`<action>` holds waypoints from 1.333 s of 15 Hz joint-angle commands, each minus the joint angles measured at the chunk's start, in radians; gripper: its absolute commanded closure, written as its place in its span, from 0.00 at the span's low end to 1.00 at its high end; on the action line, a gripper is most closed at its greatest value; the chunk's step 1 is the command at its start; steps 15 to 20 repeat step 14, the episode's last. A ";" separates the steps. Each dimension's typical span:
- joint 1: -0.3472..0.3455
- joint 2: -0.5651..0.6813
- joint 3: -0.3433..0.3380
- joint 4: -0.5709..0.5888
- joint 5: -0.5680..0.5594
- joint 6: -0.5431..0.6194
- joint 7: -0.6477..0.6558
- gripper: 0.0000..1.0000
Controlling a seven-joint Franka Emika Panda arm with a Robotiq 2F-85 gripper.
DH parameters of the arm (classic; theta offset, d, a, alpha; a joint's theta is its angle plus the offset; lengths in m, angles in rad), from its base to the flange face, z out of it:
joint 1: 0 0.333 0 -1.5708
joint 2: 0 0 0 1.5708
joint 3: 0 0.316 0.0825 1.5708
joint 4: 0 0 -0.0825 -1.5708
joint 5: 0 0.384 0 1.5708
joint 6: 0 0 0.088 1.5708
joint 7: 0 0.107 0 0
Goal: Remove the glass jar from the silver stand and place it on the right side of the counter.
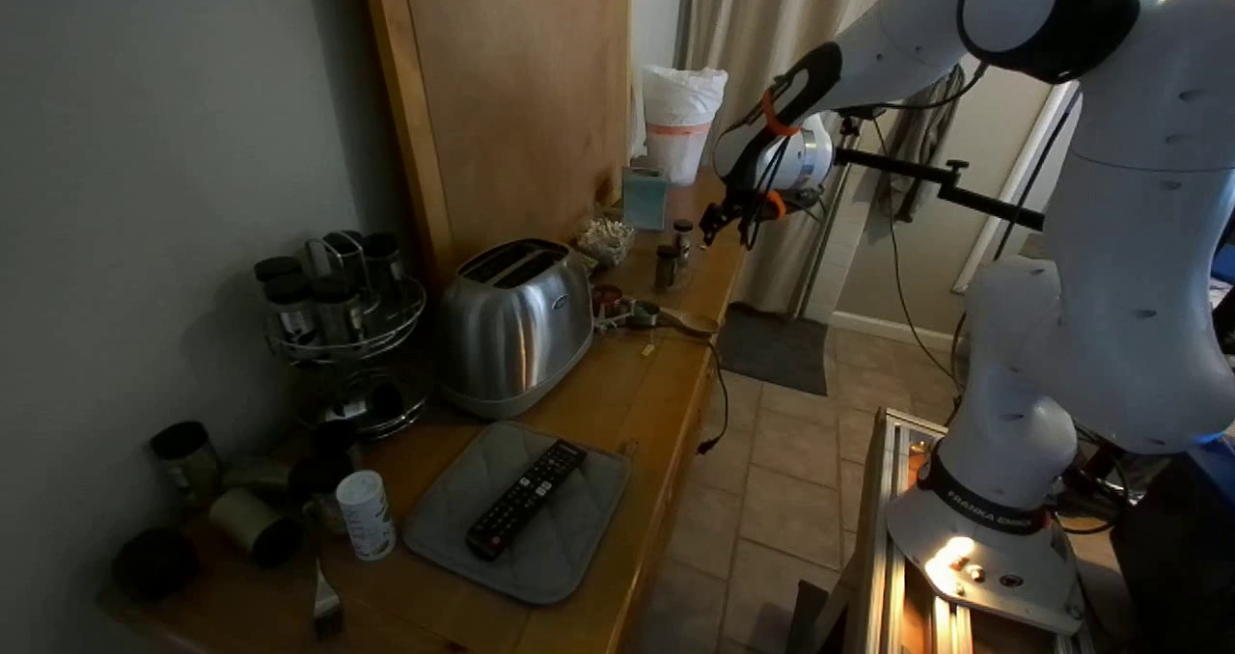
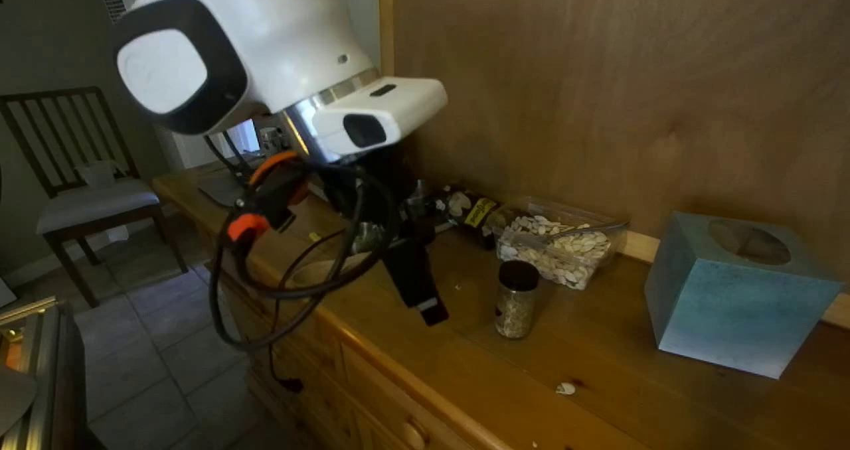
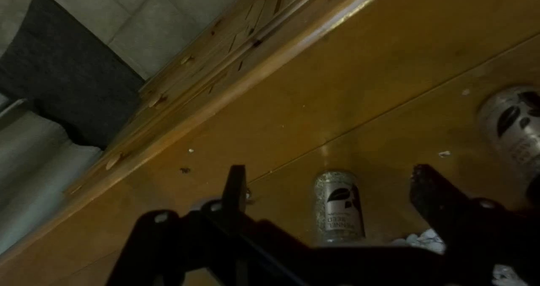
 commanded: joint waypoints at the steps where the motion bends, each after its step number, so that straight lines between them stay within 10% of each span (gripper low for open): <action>1: 0.184 -0.099 -0.180 0.091 -0.177 -0.216 0.096 0.00; 7: 0.380 -0.285 -0.285 0.289 -0.311 -0.601 0.025 0.00; 8: 0.383 -0.319 -0.268 0.317 -0.325 -0.631 0.005 0.00; 9: 0.191 -0.315 -0.068 0.349 -0.295 -0.670 -0.046 0.00; 10: 0.163 -0.347 -0.027 0.362 -0.294 -0.692 -0.074 0.00; 11: 0.250 -0.454 -0.074 0.359 -0.383 -0.709 -0.037 0.00; 12: 0.230 -0.284 -0.099 0.345 -0.286 -0.650 -0.038 0.00; 20: 0.235 -0.355 -0.079 0.366 -0.327 -0.681 -0.038 0.00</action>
